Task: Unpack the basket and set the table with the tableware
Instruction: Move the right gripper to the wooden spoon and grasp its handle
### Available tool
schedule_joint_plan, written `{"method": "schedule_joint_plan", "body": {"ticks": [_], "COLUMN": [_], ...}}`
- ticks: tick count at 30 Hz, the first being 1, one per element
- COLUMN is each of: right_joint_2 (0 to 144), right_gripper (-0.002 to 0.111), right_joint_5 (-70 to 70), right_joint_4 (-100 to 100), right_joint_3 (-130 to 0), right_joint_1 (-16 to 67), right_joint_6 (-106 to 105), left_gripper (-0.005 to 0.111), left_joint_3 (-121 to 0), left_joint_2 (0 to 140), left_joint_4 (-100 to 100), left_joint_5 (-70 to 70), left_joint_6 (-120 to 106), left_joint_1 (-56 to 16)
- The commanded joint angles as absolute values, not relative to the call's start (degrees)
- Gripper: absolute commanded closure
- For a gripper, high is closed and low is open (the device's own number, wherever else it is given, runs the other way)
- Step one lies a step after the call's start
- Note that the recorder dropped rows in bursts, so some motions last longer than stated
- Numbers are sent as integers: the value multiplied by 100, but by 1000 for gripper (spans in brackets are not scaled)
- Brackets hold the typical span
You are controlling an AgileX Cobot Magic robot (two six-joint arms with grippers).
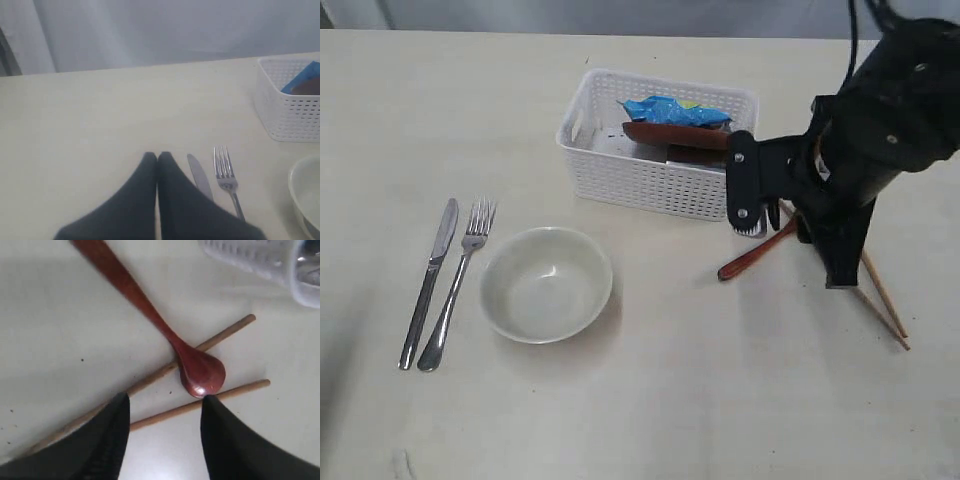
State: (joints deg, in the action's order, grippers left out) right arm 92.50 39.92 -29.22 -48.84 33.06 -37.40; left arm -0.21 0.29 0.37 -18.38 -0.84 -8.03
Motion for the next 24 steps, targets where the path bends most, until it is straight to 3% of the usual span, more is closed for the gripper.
{"method": "schedule_joint_plan", "body": {"ticks": [1,24], "right_joint_2": [9741,10711], "right_gripper": [65,65], "right_joint_5": [3977,3155], "right_joint_4": [-3611,-4939], "right_joint_3": [-4860,-4860], "right_joint_1": [3262,3262], "right_joint_6": [-3792,-3365], "left_gripper": [107,107], "left_joint_3": [0,0], "left_joint_2": [0,0], "left_joint_4": [0,0], "left_joint_5": [-1838,-1838], "left_joint_6": [-60,-60], "left_joint_1": [-786,-786]}}
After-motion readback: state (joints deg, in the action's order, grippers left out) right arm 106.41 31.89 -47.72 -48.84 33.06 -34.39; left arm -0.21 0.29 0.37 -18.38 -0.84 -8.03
